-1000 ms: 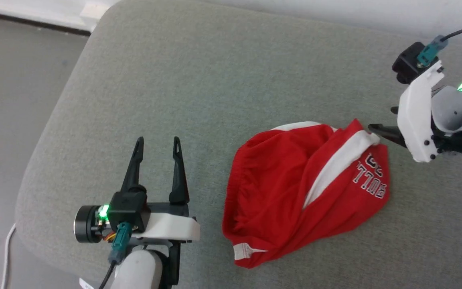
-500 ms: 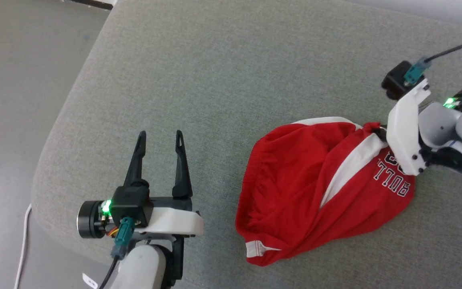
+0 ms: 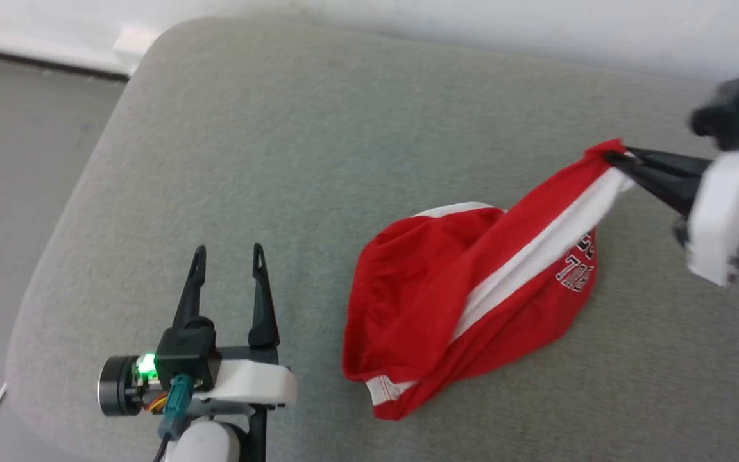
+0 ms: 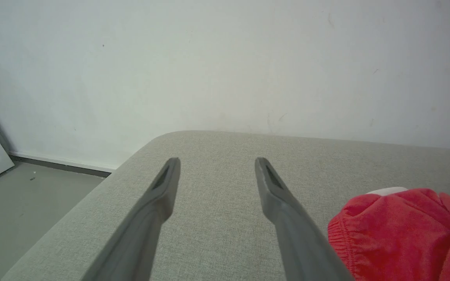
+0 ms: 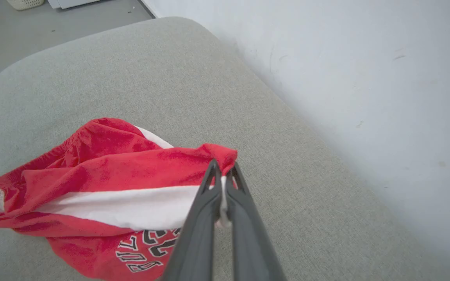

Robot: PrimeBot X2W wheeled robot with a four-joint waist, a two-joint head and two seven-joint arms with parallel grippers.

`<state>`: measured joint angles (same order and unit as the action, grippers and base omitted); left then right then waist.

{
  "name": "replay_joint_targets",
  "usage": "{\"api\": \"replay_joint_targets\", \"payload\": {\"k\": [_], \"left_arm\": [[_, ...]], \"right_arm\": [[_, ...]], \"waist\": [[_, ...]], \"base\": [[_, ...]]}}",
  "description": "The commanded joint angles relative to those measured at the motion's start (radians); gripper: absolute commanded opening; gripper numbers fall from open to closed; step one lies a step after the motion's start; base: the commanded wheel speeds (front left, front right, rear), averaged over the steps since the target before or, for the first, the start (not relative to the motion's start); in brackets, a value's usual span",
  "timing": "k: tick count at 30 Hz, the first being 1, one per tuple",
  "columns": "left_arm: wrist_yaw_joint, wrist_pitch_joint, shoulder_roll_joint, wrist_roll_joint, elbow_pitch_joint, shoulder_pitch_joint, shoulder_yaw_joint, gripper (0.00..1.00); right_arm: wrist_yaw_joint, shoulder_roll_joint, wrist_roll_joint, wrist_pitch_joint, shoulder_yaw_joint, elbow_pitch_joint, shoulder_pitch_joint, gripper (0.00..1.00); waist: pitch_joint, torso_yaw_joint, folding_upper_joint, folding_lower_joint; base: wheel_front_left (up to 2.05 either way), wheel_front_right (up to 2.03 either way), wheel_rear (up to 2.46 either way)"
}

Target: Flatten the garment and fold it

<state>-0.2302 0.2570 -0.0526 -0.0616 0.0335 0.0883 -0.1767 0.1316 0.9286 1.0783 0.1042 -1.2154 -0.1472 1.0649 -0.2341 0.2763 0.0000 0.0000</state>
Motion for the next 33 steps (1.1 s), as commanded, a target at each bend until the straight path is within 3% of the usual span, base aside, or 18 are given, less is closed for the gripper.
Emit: {"api": "replay_joint_targets", "payload": {"k": [1, 6, 9, 15, 17, 18, 19, 20, 28, 33], "left_arm": [[0.009, 0.005, 0.002, 0.01, 0.0, -0.016, 0.011, 1.0], [0.023, 0.005, -0.001, 0.025, -0.008, -0.042, 0.037, 1.0], [0.033, 0.005, -0.002, 0.033, -0.01, -0.045, 0.041, 1.0], [0.046, 0.005, -0.002, 0.043, -0.009, -0.037, 0.039, 1.0], [0.049, 0.005, -0.003, 0.045, -0.007, -0.035, 0.04, 1.0], [0.052, 0.005, -0.004, 0.046, -0.006, -0.034, 0.039, 1.0], [0.055, 0.005, -0.007, 0.048, -0.003, -0.033, 0.038, 1.0], [0.058, 0.005, -0.01, 0.05, -0.001, -0.032, 0.038, 1.0], [0.111, 0.005, -0.083, 0.049, 0.005, 0.069, 0.068, 1.0], [0.22, 0.005, -0.173, 0.047, 0.107, 0.196, 0.053, 1.0]], "right_arm": [[-0.001, 0.037, -0.008, -0.022, 0.015, 0.032, -0.043, 0.0], [-0.001, 0.162, -0.015, -0.039, 0.041, 0.104, -0.238, 0.0], [-0.001, 0.184, -0.005, -0.051, 0.045, 0.075, -0.384, 0.0], [-0.001, 0.129, -0.004, -0.087, 0.05, -0.046, -0.616, 0.0], [-0.001, 0.085, -0.014, -0.106, 0.063, -0.094, -0.682, 0.0], [-0.001, 0.061, -0.015, -0.122, 0.078, -0.112, -0.707, 0.11], [-0.001, 0.039, -0.018, -0.136, 0.094, -0.128, -0.726, 0.85], [-0.001, 0.021, -0.027, -0.156, 0.116, -0.142, -0.739, 1.0], [-0.001, -0.048, -0.194, -0.333, 0.42, -0.16, -0.767, 1.0], [-0.001, -0.168, -0.415, -0.364, 0.731, -0.095, -0.824, 1.0]], "waist": [[0.065, -0.073, 0.0, 0.0], [0.093, -0.143, 0.0, 0.0], [0.1, -0.174, 0.0, 0.0], [0.108, -0.195, 0.0, 0.0], [0.112, -0.199, 0.0, 0.0], [0.115, -0.2, 0.0, 0.0], [0.12, -0.202, 0.0, 0.0], [0.125, -0.204, 0.0, 0.0], [0.157, -0.205, 0.0, 0.0], [0.163, -0.206, 0.0, 0.0]], "base": [[0.0, 0.0, 0.0], [0.0, 0.0, 0.0], [0.0, 0.0, 0.0], [0.0, 0.0, 0.0], [0.0, 0.0, 0.0], [0.0, 0.0, 0.0], [0.0, 0.0, 0.0], [0.0, 0.0, 0.0], [0.0, 0.0, 0.0], [0.0, 0.0, 0.0]]}}
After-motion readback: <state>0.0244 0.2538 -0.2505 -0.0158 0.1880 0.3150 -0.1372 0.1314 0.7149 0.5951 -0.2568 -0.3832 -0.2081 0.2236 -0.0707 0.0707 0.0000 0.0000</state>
